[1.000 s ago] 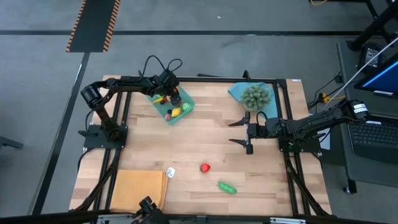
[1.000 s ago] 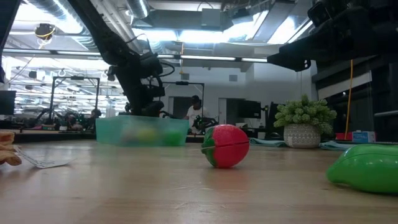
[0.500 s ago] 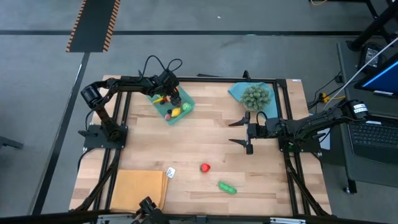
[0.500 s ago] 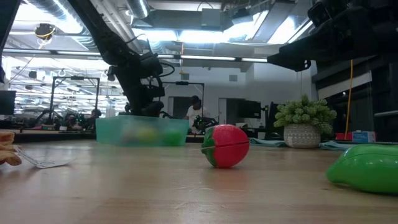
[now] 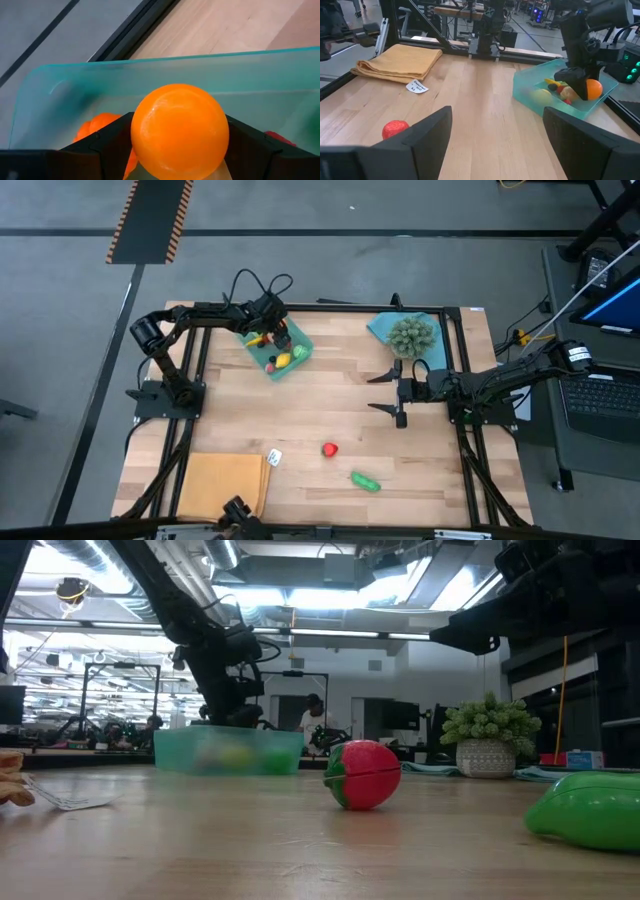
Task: Pick and placing Produce into tupperware
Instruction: Put the orange into the blue bin, then put the red strawberry into the blue bin
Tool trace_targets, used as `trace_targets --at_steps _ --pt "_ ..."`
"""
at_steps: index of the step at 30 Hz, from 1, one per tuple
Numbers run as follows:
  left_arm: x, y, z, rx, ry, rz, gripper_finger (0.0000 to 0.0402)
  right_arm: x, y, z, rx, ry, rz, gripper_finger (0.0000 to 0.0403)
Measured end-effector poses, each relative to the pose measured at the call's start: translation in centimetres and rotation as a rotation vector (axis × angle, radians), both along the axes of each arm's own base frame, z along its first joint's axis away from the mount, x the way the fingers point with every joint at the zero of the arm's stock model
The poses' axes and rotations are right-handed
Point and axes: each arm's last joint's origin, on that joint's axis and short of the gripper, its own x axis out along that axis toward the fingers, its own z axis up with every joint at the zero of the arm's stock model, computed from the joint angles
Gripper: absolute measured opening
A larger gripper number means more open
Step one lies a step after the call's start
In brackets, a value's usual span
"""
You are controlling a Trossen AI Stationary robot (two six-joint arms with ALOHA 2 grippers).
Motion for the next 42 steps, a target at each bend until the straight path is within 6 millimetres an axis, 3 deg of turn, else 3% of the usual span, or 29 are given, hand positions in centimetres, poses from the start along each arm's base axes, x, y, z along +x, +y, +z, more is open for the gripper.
trace_targets --at_steps 9,19,23,27,34,42 --pt "0.4 -0.4 0.0 -0.006 -0.003 -0.031 0.0265 0.0 0.0 0.0 0.001 0.000 0.001 0.0312" --pt "0.3 -0.5 0.0 -0.024 -0.003 -0.046 0.0302 0.0 0.0 0.0 0.001 0.000 0.001 0.0312" --pt "0.2 -0.9 1.2 0.006 -0.020 -0.068 0.0304 0.0 0.0 0.0 0.000 0.001 0.001 0.0312" --pt "-0.1 -1.4 3.5 0.064 -0.072 -0.085 0.0299 0.0 0.0 0.0 0.001 0.001 0.001 0.0312" --pt "-0.7 -4.4 7.4 0.105 -0.156 -0.138 0.0304 0.0 0.0 -0.1 -0.002 0.015 0.002 0.0312" --pt "-1.0 -10.2 7.0 0.150 -0.304 -0.293 0.0299 0.0 0.0 -0.3 -0.006 0.030 0.002 0.0312"
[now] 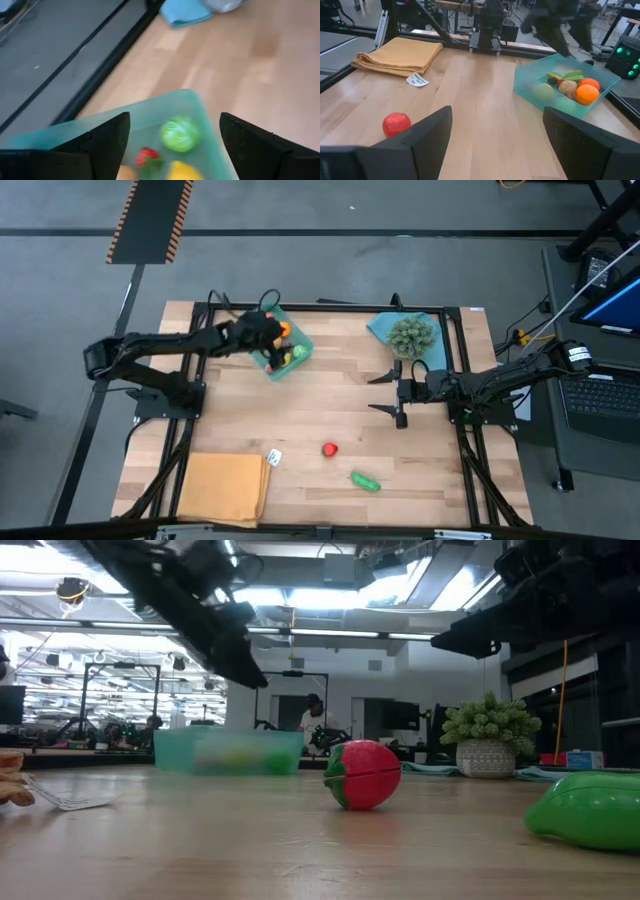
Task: Pick and placing Produce into tupperware
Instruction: Put the red strawberry into the blue bin
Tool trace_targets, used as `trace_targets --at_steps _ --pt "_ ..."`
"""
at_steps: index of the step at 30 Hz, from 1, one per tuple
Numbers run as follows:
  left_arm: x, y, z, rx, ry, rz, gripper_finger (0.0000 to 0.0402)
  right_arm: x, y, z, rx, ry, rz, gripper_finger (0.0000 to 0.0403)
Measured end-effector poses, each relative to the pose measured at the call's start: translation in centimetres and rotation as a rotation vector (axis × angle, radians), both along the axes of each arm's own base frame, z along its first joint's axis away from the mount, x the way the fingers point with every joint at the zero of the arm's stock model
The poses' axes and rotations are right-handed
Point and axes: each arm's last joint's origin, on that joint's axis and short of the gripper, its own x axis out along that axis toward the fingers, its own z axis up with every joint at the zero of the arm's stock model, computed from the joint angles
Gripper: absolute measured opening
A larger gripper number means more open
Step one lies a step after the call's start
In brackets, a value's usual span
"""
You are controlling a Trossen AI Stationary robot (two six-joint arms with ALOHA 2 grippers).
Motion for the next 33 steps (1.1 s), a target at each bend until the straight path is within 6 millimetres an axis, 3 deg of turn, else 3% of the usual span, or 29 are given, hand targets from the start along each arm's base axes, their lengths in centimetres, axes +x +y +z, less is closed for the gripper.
trace_targets --at_steps 8,16,28,33 --pt "-1.3 -5.1 0.5 0.016 -0.146 -0.159 0.0298 0.0 0.0 0.0 0.003 0.002 0.003 0.0312" --pt "-2.6 -8.9 0.6 0.035 -0.275 -0.320 0.0298 0.0 0.0 0.0 0.004 0.001 0.010 0.0312" --pt "-4.2 -13.5 -2.9 -0.007 -0.382 -0.596 0.0298 0.0 0.0 0.0 0.001 -0.002 0.010 0.0312" --pt "-4.6 -14.5 -3.2 -0.013 -0.418 -0.663 0.0298 0.0 0.0 0.1 0.001 -0.009 0.010 0.0312"
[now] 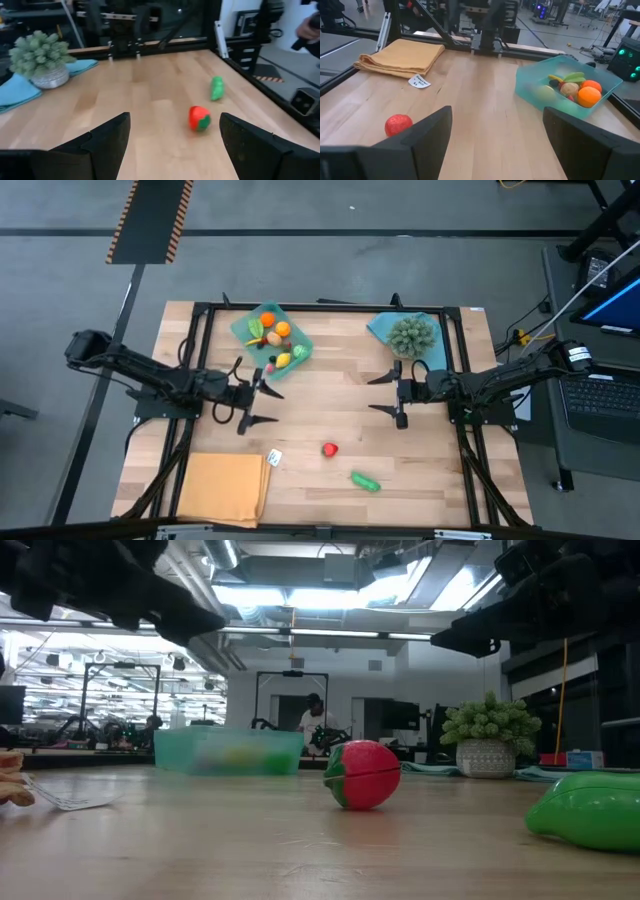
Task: Pick and placing Produce into tupperware
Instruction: Put the red strawberry into the blue bin
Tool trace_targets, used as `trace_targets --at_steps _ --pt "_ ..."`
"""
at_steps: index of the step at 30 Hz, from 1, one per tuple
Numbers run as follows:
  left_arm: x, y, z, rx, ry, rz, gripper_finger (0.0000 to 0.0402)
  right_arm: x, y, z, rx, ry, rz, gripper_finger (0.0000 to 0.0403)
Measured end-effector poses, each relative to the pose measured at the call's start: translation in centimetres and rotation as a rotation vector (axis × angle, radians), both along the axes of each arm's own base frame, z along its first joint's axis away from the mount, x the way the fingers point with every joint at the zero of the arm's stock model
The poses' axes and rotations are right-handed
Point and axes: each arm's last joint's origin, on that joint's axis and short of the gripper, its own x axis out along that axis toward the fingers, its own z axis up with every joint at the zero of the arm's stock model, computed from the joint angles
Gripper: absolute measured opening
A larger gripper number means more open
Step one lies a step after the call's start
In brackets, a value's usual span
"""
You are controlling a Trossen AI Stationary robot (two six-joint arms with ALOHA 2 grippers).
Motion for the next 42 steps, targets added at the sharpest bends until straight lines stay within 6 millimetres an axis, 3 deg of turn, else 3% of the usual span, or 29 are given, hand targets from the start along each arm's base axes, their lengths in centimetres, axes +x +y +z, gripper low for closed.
trace_targets --at_steps 9,23,31,35,42 --pt "-0.4 -1.6 0.0 0.003 -0.001 -0.092 0.0298 0.0 0.0 0.3 0.009 -0.027 -0.001 0.0312" --pt "0.3 -2.3 0.9 -0.018 -0.060 -0.116 0.0298 0.0 0.0 0.3 0.048 -0.031 -0.007 0.0312" --pt "4.5 -4.7 0.9 0.009 0.051 -0.147 0.0298 0.0 0.3 0.3 0.131 -0.025 0.099 0.0312" --pt "7.2 -5.9 0.9 -0.005 0.204 -0.093 0.0298 0.0 0.6 0.3 0.176 -0.015 0.178 0.0312" --pt "11.5 -7.8 2.4 0.010 0.376 -0.027 0.0298 -0.2 1.5 0.1 0.185 0.013 0.234 0.0312"
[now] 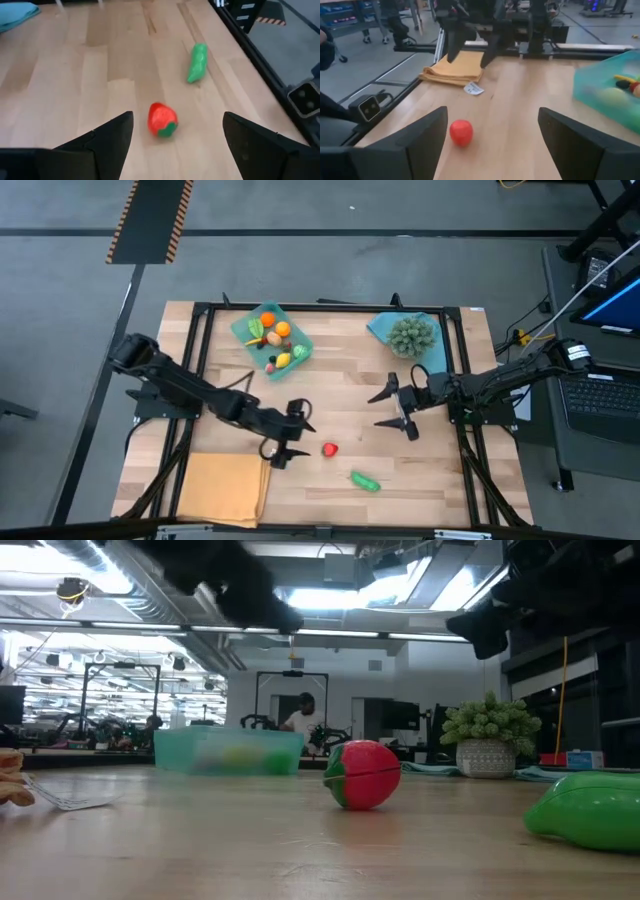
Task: Pick and placing Produce into tupperware
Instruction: Put the red strawberry into the blue bin
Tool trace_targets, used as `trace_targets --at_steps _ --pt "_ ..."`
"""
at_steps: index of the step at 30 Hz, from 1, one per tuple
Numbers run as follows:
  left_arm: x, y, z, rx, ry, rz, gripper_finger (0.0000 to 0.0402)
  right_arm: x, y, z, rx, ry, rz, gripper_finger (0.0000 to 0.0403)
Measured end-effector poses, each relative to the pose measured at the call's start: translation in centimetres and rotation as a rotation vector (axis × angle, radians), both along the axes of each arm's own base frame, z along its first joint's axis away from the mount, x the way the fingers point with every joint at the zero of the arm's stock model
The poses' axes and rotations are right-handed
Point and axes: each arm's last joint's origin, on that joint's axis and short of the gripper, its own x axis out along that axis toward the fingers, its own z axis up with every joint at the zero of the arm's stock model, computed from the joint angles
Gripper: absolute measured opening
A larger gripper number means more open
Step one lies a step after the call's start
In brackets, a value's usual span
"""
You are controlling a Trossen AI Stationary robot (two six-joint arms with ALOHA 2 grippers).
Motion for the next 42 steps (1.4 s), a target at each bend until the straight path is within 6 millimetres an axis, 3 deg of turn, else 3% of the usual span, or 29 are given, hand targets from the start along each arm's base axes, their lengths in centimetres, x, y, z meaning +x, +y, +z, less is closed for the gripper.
trace_targets --at_steps 5,19,28,42 --pt "2.5 -1.0 1.1 -0.031 0.105 0.050 0.0298 -0.1 0.5 -0.1 0.002 0.013 0.027 0.0312" --pt "9.0 -1.9 0.7 -0.005 0.271 0.123 0.0298 -0.4 1.3 -0.5 0.022 0.056 0.062 0.0312" --pt "9.6 -1.8 -1.1 0.016 0.324 0.132 0.0298 -0.4 1.3 -0.6 0.018 0.073 0.063 0.0312" --pt "9.4 -2.4 -1.2 0.009 0.325 0.124 0.0298 -0.4 1.3 -0.6 0.018 0.073 0.063 0.0312"
